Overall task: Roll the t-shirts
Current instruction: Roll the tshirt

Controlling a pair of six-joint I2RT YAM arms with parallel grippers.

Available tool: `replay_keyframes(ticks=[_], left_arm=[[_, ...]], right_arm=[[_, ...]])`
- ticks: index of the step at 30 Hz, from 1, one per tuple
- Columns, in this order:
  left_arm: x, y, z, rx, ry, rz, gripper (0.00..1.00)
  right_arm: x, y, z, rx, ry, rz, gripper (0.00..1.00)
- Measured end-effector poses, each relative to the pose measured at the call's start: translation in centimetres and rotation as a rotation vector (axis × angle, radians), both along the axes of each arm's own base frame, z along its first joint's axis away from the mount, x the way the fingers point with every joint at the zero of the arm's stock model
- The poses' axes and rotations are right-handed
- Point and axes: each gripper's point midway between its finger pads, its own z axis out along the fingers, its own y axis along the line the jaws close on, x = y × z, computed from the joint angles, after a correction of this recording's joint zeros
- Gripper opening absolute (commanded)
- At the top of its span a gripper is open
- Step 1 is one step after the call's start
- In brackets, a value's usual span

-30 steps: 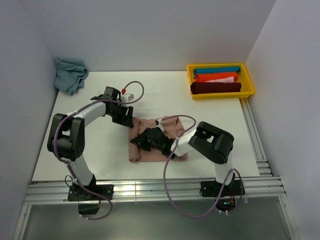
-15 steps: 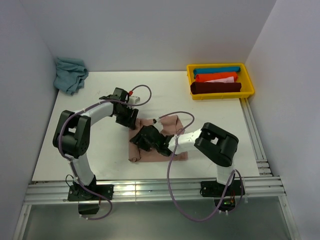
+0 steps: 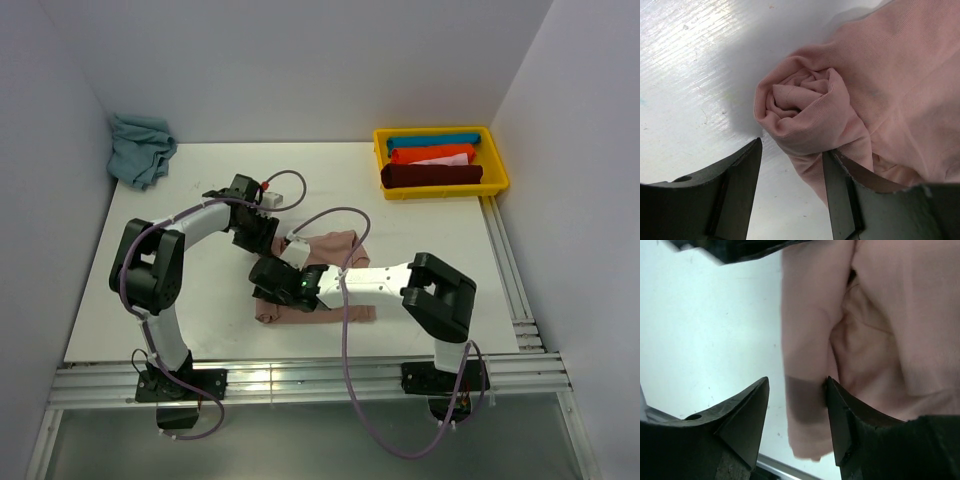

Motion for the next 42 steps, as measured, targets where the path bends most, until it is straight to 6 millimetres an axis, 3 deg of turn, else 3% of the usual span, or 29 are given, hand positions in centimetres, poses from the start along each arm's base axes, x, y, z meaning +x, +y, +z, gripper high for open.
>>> replay_keyframes(ticks=[10,14,18,24,36,42], left_arm=[[0.0,-0.1,0.1,0.013,-0.002,-0.004,0.57],[0.0,-0.1,0.1,0.014,-0.001,-0.004,0.57],[0.0,-0.1,0.1,0.015,-0.001,-0.005,0.59],[0.0,-0.1,0.1,0.016,-0.002,-0.005,0.59],[0.0,-0.2,0.2,0.015,-0.004,-0.007,0.65],[0.2,-0.3,0.4,0.012,-0.009,-0.007,0.69]], right_arm=[[0.7,1.6,5.6,-0.073,-0.112,0.033,0.48],[1.6,2.7,6.3,-0.087,-0.138,0.044,0.47],[2.4,3.6,4.2,-0.141,-0.135,0.053,0.47],[2.4,1.9,-0.6,-0.295,-0.09,0.05,0.48],[1.5,1.0,-0.9,-0.348,-0.079,0.038,0.53],[1.1,0.5,-2.2,-0.394,-0.057,0.04,0.56]])
